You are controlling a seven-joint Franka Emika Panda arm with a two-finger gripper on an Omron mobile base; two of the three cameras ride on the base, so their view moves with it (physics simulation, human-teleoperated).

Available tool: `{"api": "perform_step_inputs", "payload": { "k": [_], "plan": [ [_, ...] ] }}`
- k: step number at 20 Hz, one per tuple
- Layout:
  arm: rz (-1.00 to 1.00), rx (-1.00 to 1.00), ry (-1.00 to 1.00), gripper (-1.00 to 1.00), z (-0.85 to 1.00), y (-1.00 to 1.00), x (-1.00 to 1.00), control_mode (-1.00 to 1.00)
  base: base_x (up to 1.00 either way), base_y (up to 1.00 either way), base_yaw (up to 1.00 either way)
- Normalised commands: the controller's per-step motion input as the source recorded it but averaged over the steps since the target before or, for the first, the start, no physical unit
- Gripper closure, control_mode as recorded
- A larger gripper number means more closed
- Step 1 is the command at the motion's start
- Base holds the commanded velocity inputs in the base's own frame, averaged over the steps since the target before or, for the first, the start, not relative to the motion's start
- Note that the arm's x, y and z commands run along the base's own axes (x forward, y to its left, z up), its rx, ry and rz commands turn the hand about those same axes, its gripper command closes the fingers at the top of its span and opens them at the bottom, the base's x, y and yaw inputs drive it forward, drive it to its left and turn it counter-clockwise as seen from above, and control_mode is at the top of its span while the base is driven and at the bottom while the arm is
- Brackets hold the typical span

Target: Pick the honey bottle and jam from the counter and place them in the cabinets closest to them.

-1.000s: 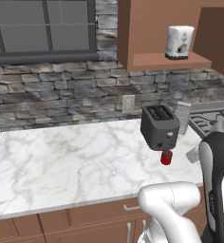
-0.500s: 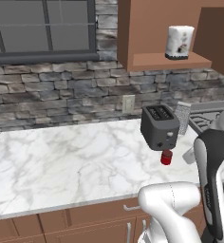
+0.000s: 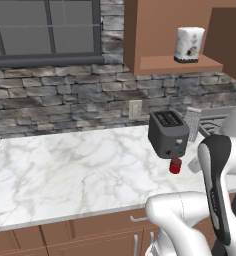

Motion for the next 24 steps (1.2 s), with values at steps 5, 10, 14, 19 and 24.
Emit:
{"api": "perform_step_inputs", "payload": {
  "k": [5, 10, 14, 19, 24],
  "plan": [
    [0.00, -0.02, -0.06, -1.00, -0.34, 0.00, 0.18, -1.00, 0.00, 0.00, 0.00],
    [0.00, -0.05, -0.08, -1.00, -0.33, 0.00, 0.17, -1.00, 0.00, 0.00, 0.00],
    [0.00, -0.03, -0.08, -1.00, -0.34, 0.00, 0.14, -1.00, 0.00, 0.00, 0.00],
    [0.00, 0.00, -0.08, -1.00, -0.35, 0.00, 0.13, -1.00, 0.00, 0.00, 0.00],
    [0.00, -0.01, -0.11, -1.00, -0.29, 0.00, 0.07, -1.00, 0.00, 0.00, 0.00]
  ]
}}
